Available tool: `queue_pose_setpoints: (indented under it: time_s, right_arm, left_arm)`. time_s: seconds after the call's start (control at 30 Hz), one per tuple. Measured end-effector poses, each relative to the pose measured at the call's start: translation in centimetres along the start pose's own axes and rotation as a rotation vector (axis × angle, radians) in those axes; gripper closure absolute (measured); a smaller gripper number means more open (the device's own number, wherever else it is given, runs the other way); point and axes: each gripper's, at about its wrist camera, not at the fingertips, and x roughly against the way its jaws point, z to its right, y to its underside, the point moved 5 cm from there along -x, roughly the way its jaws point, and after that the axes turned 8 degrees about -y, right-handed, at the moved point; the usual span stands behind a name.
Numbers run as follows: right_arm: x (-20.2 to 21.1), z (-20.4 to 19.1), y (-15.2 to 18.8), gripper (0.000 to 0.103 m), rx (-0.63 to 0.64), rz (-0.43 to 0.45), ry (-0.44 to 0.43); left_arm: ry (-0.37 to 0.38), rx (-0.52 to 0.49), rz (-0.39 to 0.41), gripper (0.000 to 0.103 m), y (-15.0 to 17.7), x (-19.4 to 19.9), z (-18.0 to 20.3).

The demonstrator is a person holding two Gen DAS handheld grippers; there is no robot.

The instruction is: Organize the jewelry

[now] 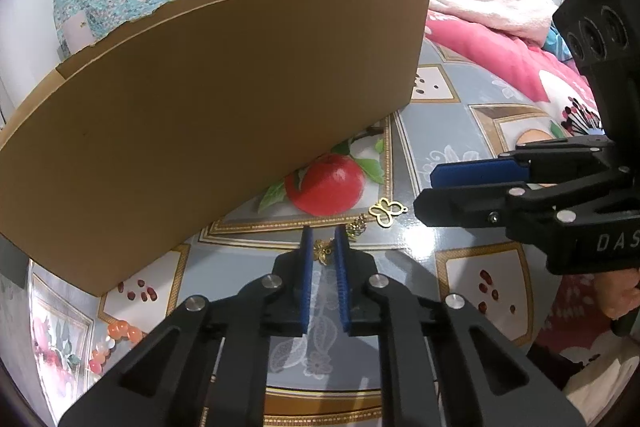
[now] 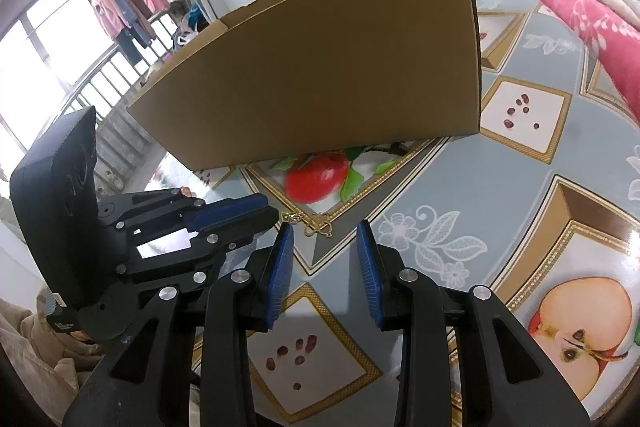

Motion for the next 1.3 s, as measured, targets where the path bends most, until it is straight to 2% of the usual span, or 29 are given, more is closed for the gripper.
queue_pose_setpoints:
  time_s: [0.07,0.5,0.77,1.0,1.17,1.3]
  right_arm:
    - [0.0,-0.1,0.0,0.072,0.000,0.001,0.003]
    - [-0.2,-0.4,-0.3,0.072,0.047,-0.015,0.039]
    - [-2.1,-1.7,-0.3,0.071,0.182,-0.081,0.098]
    - [-3.4,-2.8,-0.4,0.072,0.277,-0.101,0.160]
    - [-4.2,-3.4,-0.3,0.080,0.351,-0.106,0.232]
    - [-4.5,-3.9,-0.2,0.090,0.362,-0.121,0.233]
  left_arm:
    - [-0.001,0.004,0.001,0.097,0.1,0.0,-0.1]
    - [0.024,0.049,0.008,0.097,0.8,0.5,-1.1]
    - [0.007,0.072,-0.001,0.097,1.4,0.9,-2.3]
    - [0.005,0.077,-0.001,0.097,1.6,1.0,-2.5]
    - [0.008,0.078,0.001,0.097,1.6,1.0,-2.5]
    - [0.008,0.078,0.001,0.097,1.6,1.0,-2.5]
